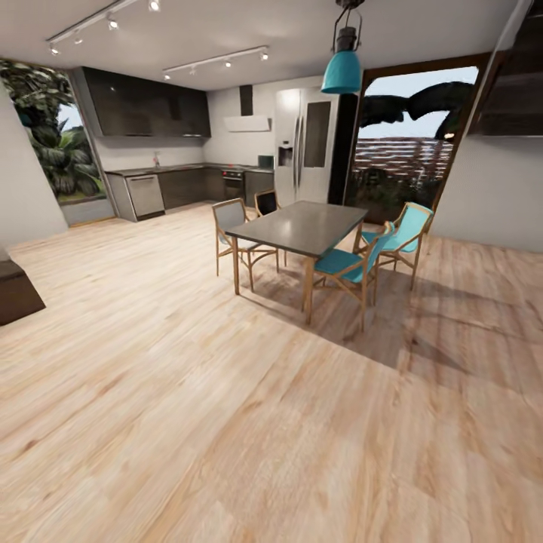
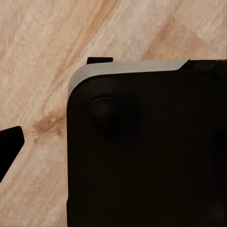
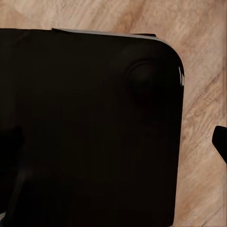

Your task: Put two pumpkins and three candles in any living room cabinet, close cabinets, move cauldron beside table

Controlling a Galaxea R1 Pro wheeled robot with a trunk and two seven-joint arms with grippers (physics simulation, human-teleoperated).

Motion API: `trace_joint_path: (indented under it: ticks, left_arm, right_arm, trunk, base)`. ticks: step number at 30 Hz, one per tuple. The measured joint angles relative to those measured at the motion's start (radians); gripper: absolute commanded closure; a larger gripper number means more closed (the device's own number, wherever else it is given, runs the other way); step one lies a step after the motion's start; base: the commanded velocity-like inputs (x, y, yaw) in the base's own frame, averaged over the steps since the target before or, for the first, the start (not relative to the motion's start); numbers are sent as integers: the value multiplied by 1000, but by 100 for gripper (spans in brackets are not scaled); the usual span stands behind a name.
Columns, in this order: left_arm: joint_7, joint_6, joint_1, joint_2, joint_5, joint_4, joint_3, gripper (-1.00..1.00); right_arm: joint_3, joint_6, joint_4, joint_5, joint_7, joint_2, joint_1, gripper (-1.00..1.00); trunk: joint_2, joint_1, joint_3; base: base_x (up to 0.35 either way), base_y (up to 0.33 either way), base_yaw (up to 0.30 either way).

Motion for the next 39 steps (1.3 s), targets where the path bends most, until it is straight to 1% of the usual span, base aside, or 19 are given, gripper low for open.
trace_joint_path:
  ticks: [5, 9, 39]
  left_arm:
    - [6, -17, 0, -4, 1, 1, 0, -100]
    - [9, -20, 0, -6, 1, 1, 1, -100]
    - [10, -20, 1, -8, 1, 1, -1, -100]
  right_arm:
    - [0, -19, 0, -1, 0, 0, 0, -100]
    - [0, -34, 0, -1, 0, 0, 0, -100]
    - [0, -39, 0, -2, 0, 0, 0, -100]
  trunk:
    - [0, 0, -1]
    - [0, 0, -1]
    - [0, 0, -1]
  base:
    - [342, 0, 55]
    - [342, 0, 163]
    - [342, 0, 239]
